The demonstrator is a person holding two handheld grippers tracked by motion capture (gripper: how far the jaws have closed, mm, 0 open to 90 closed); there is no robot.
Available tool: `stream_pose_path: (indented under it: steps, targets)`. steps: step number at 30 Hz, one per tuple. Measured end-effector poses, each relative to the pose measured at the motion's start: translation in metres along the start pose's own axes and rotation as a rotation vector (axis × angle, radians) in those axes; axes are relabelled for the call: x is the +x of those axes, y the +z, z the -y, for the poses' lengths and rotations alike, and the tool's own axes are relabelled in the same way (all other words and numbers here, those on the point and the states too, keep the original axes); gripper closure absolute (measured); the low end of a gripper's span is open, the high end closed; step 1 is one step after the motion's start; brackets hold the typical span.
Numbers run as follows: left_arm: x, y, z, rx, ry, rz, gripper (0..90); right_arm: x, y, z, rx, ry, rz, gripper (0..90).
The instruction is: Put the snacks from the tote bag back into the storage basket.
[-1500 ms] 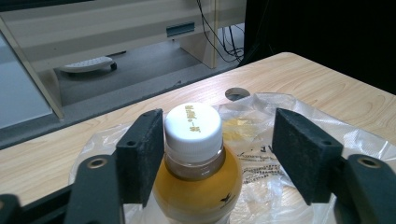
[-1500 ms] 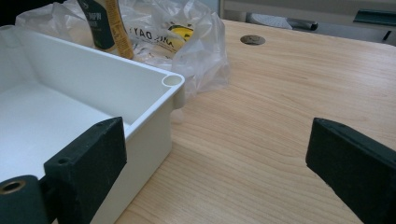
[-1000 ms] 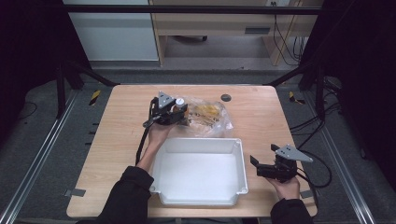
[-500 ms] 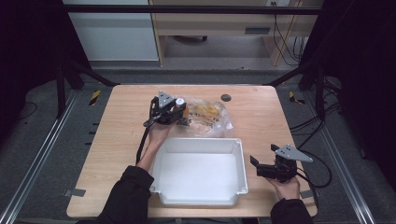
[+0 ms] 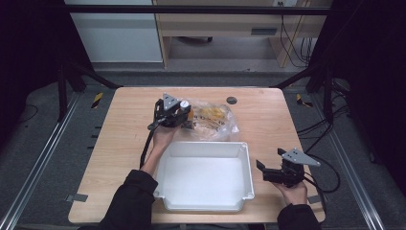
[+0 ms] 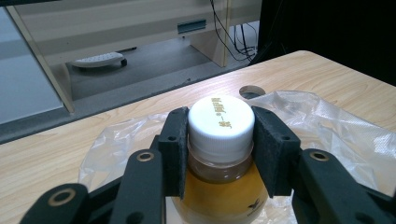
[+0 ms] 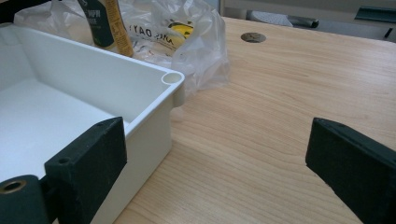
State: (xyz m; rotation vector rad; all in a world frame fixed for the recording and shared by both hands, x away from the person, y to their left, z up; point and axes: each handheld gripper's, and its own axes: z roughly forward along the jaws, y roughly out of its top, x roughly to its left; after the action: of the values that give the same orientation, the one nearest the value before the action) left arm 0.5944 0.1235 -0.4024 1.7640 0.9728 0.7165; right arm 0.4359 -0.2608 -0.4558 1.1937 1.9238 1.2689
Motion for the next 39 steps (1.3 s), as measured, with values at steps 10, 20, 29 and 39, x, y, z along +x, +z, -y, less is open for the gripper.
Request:
stream_pose_path:
  steps: [10,20,29,39]
  targets:
    - [-0.001,-0.001,-0.001,0.002,-0.001,-0.012,58.6,0.000,0.001,0.000,0.003,0.000,0.001,5.7]
    - [0.001,-0.005,-0.002,0.004,0.001,-0.022,58.8,0.000,0.001,0.000,0.005,-0.004,0.002,5.8]
    - [0.004,-0.013,-0.007,-0.023,-0.009,-0.020,58.8,0.000,0.000,0.000,0.004,-0.002,0.002,5.8]
    - [0.006,-0.025,-0.014,-0.056,-0.009,-0.018,58.8,0.000,0.000,0.000,0.002,0.000,0.002,5.8]
